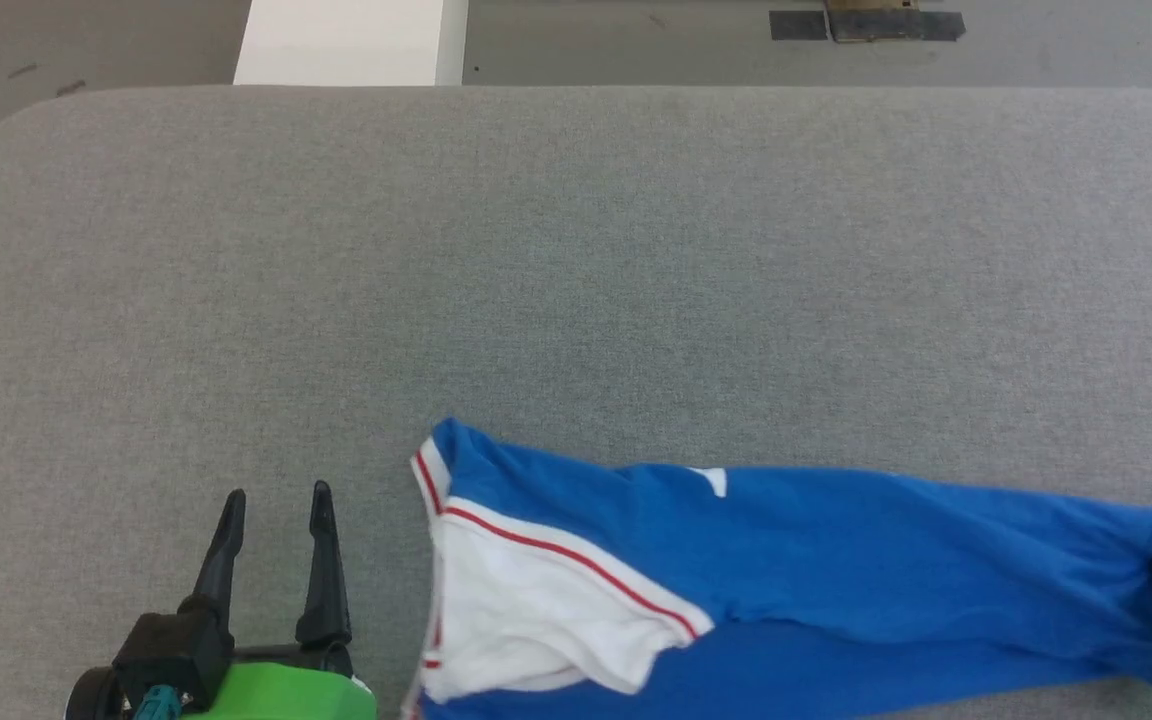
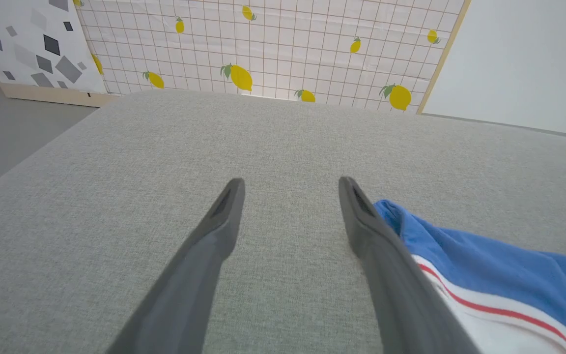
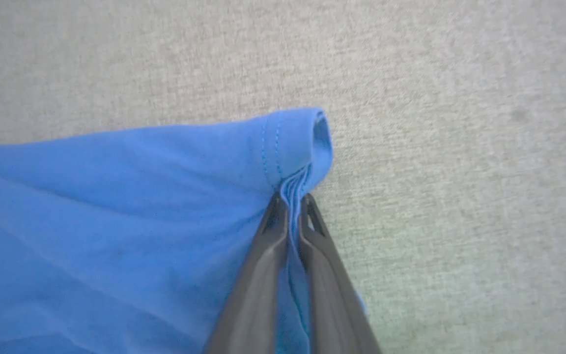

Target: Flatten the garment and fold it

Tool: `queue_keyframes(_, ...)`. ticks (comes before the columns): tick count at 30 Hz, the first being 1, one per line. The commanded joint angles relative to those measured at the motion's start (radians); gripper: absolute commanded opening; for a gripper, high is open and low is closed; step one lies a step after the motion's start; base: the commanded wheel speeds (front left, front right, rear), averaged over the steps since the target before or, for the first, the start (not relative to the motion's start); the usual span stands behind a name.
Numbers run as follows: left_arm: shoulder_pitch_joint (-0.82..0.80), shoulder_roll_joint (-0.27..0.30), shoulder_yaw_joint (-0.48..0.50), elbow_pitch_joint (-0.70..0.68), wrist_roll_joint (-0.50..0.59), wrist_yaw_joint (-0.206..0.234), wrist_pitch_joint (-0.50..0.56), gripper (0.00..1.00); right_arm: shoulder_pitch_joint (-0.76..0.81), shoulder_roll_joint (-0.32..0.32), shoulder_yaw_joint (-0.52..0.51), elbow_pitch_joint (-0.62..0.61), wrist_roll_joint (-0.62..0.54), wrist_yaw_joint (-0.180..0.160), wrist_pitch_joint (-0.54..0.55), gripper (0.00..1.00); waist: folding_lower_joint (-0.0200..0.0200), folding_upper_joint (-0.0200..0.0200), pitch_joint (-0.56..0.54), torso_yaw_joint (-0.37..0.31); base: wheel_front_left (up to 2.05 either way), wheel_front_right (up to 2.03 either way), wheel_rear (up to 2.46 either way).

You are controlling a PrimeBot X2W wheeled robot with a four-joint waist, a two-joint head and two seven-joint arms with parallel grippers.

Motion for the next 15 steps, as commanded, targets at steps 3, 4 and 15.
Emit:
queue_keyframes(3, -0.015, 0.012, -0.003, 0.009, 0.004, -0.006, 0.0, 1.0, -0.033, -0.037, -0.052, 0.023, -0.047, -0.002, -0.031, 0.0, 0.0, 0.0, -0.013, -0.007, 0.0, 0.0, 0.0)
queue_keyframes(4, -0.015, 0.014, -0.006, 0.012, 0.007, -0.006, 0.0, 1.0, -0.038, -0.047, -0.072, 0.031, -0.059, -0.002, -0.041, 0.0, 0.0, 0.0, -0.016, -0.008, 0.0, 0.0, 0.0)
queue_keyframes(15, -0.021, 0.026, -0.032, 0.046, 0.034, -0.002, -0.004, 1.0, -0.067, -0.048, -0.14, 0.029, -0.099, -0.002, -0.069, 0.0, 0.0, 0.0, -0.063, -0.011, 0.0, 0.0, 0.0)
